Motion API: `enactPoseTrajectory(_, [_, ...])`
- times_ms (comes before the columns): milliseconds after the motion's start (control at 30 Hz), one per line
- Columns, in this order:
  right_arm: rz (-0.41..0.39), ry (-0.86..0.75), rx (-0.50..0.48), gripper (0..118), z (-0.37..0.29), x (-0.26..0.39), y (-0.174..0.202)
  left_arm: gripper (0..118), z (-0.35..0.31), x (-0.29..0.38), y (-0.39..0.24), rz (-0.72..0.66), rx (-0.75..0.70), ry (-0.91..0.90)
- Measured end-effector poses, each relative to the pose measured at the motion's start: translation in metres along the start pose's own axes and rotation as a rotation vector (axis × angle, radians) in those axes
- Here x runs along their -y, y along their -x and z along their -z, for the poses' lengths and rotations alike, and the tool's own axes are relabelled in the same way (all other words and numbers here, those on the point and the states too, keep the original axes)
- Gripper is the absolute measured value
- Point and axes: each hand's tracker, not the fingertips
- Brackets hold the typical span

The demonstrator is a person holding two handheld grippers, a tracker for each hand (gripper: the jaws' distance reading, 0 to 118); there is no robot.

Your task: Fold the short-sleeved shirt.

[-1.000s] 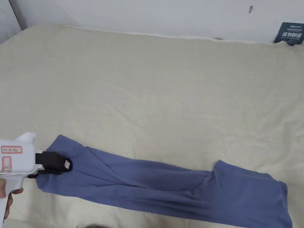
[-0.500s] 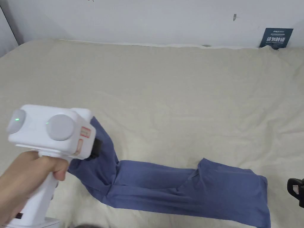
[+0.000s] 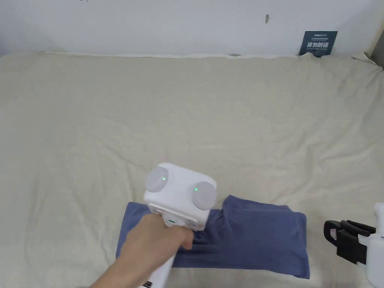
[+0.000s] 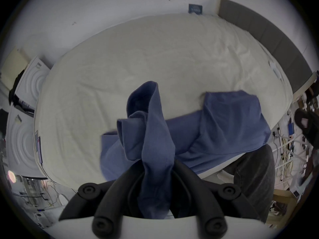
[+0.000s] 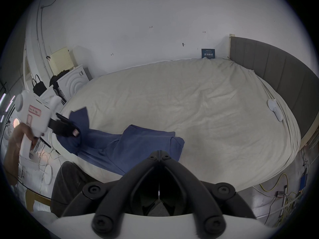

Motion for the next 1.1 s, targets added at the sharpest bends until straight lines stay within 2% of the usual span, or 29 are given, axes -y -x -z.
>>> enactPoseTrajectory(33, [0.013, 0.002, 0.000, 0, 0.002, 0.002, -0.006, 28, 0.009, -0.002, -0.012, -0.001, -0.005, 0.001])
enactPoseTrajectory(67, [0.033, 0.002, 0.003, 0, 0.003, 0.003, -0.010, 39, 0.016, -0.003, -0.024, 0.005, -0.012, -0.009])
enactPoseTrajectory(100, [0.049, 0.007, -0.001, 0, 0.004, 0.004, -0.013, 71, 0.022, -0.004, -0.035, 0.030, -0.017, -0.017])
enactPoseTrajectory(133, [0.064, 0.016, -0.002, 0, 0.004, 0.004, -0.016, 117, 0.028, -0.004, -0.045, 0.049, -0.006, -0.006])
enactPoseTrajectory(200, [0.083, 0.016, 0.008, 0, 0.004, 0.006, -0.020, 109, 0.028, 0.007, -0.064, 0.082, 0.099, -0.068])
enactPoseTrajectory(233, [0.092, 0.017, 0.009, 0, 0.004, 0.006, -0.023, 111, 0.029, 0.010, -0.069, 0.068, 0.154, -0.062])
enactPoseTrajectory(333, [0.115, 0.016, 0.011, 0, 0.001, 0.007, -0.027, 112, -0.008, -0.006, -0.057, -0.018, 0.302, -0.063])
enactPoseTrajectory(400, [0.117, 0.013, 0.020, 1, -0.001, 0.007, -0.028, 105, -0.016, 0.000, -0.034, -0.092, 0.377, -0.089])
enactPoseTrajectory(433, [0.116, 0.012, 0.018, 1, -0.002, 0.007, -0.028, 89, -0.024, 0.006, -0.016, -0.116, 0.398, -0.129])
enactPoseTrajectory(467, [0.115, 0.012, 0.014, 0, -0.003, 0.008, -0.029, 42, -0.031, 0.009, 0.001, -0.134, 0.398, -0.173])
enactPoseTrajectory(500, [0.113, 0.011, 0.012, 0, -0.003, 0.008, -0.029, 0, -0.036, 0.014, 0.018, -0.158, 0.339, -0.201])
enactPoseTrajectory(533, [0.111, 0.011, 0.012, 1, -0.002, 0.008, -0.029, 0, -0.039, 0.023, 0.034, -0.192, 0.302, -0.222])
enactPoseTrajectory(567, [0.109, 0.010, 0.010, 1, -0.002, 0.008, -0.027, 0, -0.041, 0.028, 0.052, -0.234, 0.167, -0.241])
enactPoseTrajectory(633, [0.111, 0.007, -0.003, 1, 0.000, 0.008, -0.026, 0, -0.034, 0.034, 0.071, -0.178, -0.106, -0.191])
enactPoseTrajectory(733, [0.108, 0.003, -0.024, 0, 0.003, 0.007, -0.025, 0, 0.001, 0.041, 0.079, -0.127, -0.424, -0.103])
enactPoseTrajectory(767, [0.105, 0.000, -0.030, 0, 0.004, 0.007, -0.025, 0, 0.017, 0.041, 0.075, -0.131, -0.466, -0.064])
enactPoseTrajectory(867, [0.104, 0.001, -0.034, 0, -0.001, 0.009, -0.025, 0, 0.051, 0.038, 0.037, -0.066, -0.449, 0.017])
enactPoseTrajectory(933, [0.101, 0.001, -0.030, 1, -0.006, 0.012, -0.027, 0, 0.060, 0.035, -0.017, 0.068, -0.508, -0.019])
enactPoseTrajectory(1033, [0.109, -0.002, -0.004, 0, -0.015, 0.014, -0.035, 0, 0.065, 0.023, -0.105, 0.165, -0.431, -0.092])
enactPoseTrajectory(1100, [0.132, -0.004, 0.019, 0, -0.022, 0.014, -0.040, 0, 0.062, 0.017, -0.159, 0.259, -0.443, -0.115])
